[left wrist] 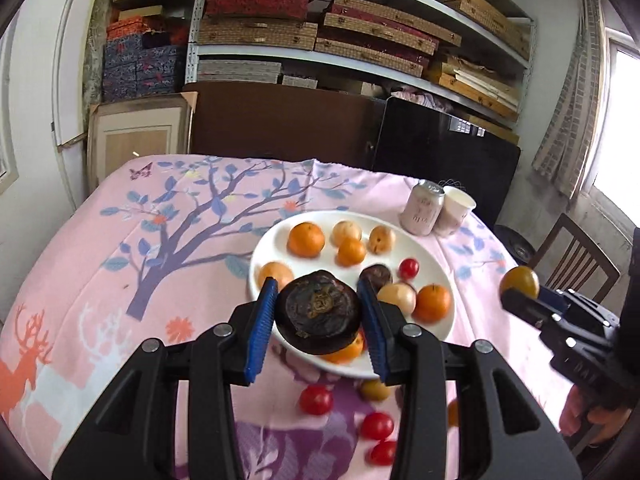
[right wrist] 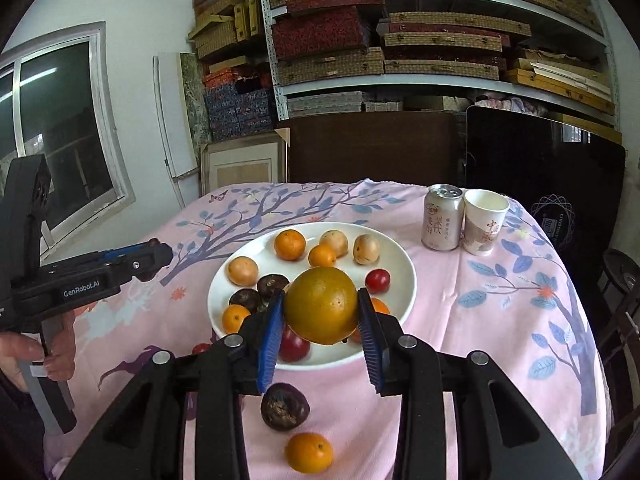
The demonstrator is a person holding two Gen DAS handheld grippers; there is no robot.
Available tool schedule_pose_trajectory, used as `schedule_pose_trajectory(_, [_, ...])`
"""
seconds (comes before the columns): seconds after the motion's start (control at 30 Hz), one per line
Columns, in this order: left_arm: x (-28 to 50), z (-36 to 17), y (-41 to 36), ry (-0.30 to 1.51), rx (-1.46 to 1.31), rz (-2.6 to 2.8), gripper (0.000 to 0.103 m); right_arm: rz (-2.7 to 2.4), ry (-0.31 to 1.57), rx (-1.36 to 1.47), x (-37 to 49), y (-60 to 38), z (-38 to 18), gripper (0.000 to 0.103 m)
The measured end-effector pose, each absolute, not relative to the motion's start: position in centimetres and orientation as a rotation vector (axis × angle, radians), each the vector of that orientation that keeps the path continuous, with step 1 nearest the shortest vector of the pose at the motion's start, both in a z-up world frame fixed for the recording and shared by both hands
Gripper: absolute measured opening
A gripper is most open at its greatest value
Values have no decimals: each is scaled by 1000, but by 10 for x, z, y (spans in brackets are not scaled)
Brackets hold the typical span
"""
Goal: Organize fruits
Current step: 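Lower the dark fruit onto the plate with the left tool while the right tool places the yellow tomato, then move both open tools back toward the loose fruits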
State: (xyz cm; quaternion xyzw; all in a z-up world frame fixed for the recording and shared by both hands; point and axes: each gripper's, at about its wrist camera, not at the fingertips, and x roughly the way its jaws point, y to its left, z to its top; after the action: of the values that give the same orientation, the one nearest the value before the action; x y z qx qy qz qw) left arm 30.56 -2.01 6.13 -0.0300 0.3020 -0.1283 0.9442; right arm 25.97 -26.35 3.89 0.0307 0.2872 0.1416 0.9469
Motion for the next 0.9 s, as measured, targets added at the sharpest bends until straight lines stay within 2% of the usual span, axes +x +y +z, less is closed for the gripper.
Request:
schedule_pose_trajectory(0.13, [337,63,-40,573,33,-264,40,297,599,43,297,-260,26,36])
schedule_pose_trajectory(0.27, [377,48,-53,637,46,-259,40,291,630,60,331,-259,2,36])
schedule_pose_trajectory(0.5, [406,30,-54,641,54,-240,40,300,627,79,344,-260,-8,37])
schedule_pose_trajectory(0.57, [405,27,-55,631,48,-246,42,304,595,88,341,-260,-5,47])
schedule_pose_trajectory(0.6, [403,27,-55,616,36,-244,65,308,586,90,340,-261,-3,77])
schedule_pose_trajectory(0.63, [402,28,-55,602,29,-230,85,307,584,93,339,-261,-2,100])
schedule_pose_trajectory(0.67, [399,29,-54,577,17,-203,99,302,585,100,337,-262,-2,99])
schedule_pose_trajectory(0.9, [376,34,-49,580,70,-170,98,244,650,96,317,-281,-1,99])
